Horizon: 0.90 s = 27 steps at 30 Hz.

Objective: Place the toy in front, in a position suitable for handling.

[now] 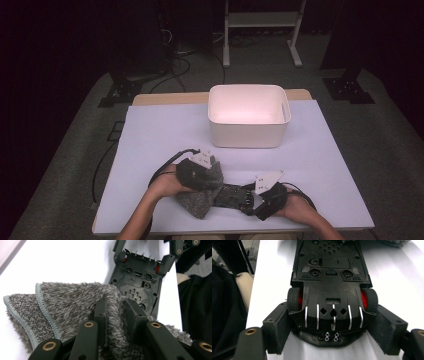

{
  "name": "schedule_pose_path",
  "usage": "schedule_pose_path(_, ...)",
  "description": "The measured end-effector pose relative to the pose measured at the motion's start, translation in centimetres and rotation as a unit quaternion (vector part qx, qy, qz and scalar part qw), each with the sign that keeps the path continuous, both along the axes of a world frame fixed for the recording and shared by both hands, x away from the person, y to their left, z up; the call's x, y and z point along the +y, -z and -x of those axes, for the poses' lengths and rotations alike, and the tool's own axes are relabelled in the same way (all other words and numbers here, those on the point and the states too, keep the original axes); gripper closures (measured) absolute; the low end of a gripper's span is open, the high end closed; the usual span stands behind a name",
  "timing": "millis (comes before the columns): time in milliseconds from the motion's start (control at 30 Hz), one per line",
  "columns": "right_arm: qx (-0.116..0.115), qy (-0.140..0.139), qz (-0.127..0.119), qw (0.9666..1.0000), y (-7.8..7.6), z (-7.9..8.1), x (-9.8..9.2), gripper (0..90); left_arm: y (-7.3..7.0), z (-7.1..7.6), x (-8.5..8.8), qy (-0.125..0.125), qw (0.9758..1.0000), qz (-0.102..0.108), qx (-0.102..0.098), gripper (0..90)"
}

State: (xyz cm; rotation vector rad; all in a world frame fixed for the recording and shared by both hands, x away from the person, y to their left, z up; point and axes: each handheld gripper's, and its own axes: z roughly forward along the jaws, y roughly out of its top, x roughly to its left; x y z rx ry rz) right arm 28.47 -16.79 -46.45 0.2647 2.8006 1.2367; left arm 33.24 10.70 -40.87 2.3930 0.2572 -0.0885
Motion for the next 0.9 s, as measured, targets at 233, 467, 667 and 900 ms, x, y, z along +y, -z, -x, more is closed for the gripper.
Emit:
schedule_pose_path(233, -0.002, -0.002, 0.001, 1.0000, 0.0, 0.0, 0.0, 23.3, 0.4, 0.0, 2.5, -0.029, 0.9995, 0.014, 0.006, 73.1)
schedule_pose_path(467, -0.004, -0.004, 0.001, 1.0000, 0.0, 0.0, 0.0, 23.3, 0.6, 0.7, 2.6, -0.022, 0.9997, 0.011, 0.006, 73.2)
schedule_pose_path(667, -0.023, -0.013, 0.001, 0.9997, -0.1, 0.0, 0.0, 23.2, 0.6, 1.1, 2.4, -0.010, 0.9999, -0.004, 0.006, 73.4)
schedule_pose_path(900, -0.014, 0.007, 0.007, 0.9999, -1.6, 0.3, 0.4, 22.0, 1.6, 1.3, 2.6, -0.012, 0.9998, -0.009, 0.016, 73.2)
